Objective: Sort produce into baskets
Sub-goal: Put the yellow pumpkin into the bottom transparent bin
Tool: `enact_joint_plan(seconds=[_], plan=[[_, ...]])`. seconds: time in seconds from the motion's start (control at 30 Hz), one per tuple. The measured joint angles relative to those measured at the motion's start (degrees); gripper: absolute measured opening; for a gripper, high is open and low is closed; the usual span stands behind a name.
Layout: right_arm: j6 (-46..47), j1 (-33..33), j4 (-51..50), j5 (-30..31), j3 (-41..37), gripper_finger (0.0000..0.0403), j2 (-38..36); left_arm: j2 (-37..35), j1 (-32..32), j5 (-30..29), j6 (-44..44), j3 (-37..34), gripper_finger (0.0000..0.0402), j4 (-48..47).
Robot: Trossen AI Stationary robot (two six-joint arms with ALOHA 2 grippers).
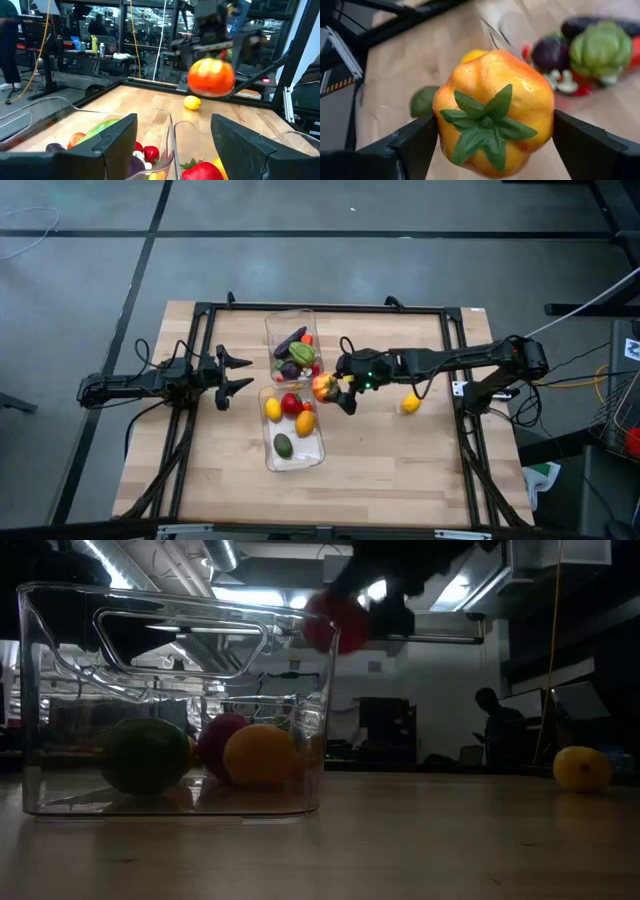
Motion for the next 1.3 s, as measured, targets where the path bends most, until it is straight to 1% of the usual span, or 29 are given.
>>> enact_joint_plan(seconds=[0.13,0.2,0.37,0.7,0.83,0.93,1.07,1.3], plan=[[-1.52,3.33,0.27,3.54,1.96,0.0349,0.52,-0.01,-0.01,-0.02,0.01,0.00,0.0250,0.02],[-1.66,4.69,0.18,4.26,2.43,0.0349,1.55,0.00,0.00,-0.02,0.01,0.00,0.0250,0.01],[-1.81,7.98,0.50,4.16,5.55,0.0349,6.92,-0.02,-0.01,-0.13,0.01,0.00,0.0250,0.00],[-9.21,13.61,-1.09,1.78,15.67,0.0349,18.40,0.11,0.01,-0.11,0.01,0.04,0.0250,0.12],[-10.48,14.52,-3.29,2.21,18.22,0.0349,22.33,0.30,0.01,-0.07,0.01,0.04,0.0250,0.13],[-10.52,14.84,-3.90,0.64,18.95,0.0349,24.71,0.45,0.00,0.04,0.01,0.04,0.0250,0.06],[-10.43,14.69,-3.95,-1.67,19.03,0.0349,26.23,0.79,0.01,0.07,0.01,0.04,0.0250,0.18],[-10.42,14.67,-2.50,-3.19,19.04,0.0349,27.34,0.92,0.01,0.07,0.01,0.04,0.0250,0.00]])
